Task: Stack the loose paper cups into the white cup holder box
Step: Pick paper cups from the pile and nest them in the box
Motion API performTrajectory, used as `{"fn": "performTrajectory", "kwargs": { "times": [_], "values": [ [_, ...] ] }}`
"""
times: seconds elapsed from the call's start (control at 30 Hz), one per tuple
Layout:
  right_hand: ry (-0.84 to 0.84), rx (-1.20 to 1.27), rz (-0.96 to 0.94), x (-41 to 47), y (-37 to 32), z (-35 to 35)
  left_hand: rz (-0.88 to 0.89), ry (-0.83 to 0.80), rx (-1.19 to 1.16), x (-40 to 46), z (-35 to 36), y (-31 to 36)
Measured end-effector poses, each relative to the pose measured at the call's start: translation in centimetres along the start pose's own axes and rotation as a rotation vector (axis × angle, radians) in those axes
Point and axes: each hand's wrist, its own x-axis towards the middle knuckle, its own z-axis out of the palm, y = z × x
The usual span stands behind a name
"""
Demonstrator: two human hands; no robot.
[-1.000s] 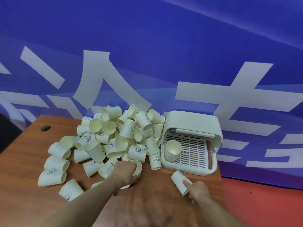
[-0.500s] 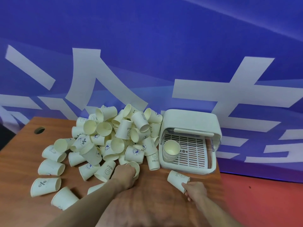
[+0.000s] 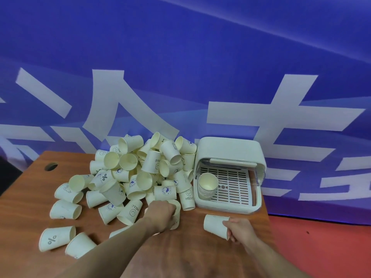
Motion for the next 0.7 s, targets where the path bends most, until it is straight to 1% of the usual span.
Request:
{"fn": "performTrajectory", "kwargs": {
  "times": [0.23,0.5,0.6,0.7],
  "values": [
    [0.038,0.041,-0.057,-0.9,-2.4,-2.0,0.027,0.172,-0.091,0.4,-2.9,1.1],
    [0.135,0.086,-0.109,-0.6,-5.1,-5.2,0.024,0.435,-0.182,2.7,-7.6,2.0],
    [0.162,0.113,-0.131,0.0,-5.2,-6.2,0.052,0.486,-0.152,3.7,-9.0,2.5],
    [0.178,0.128,-0.128,0.3,-4.8,-6.8,0.093,0.499,-0.126,4.7,-9.7,3.1]
  ]
}}
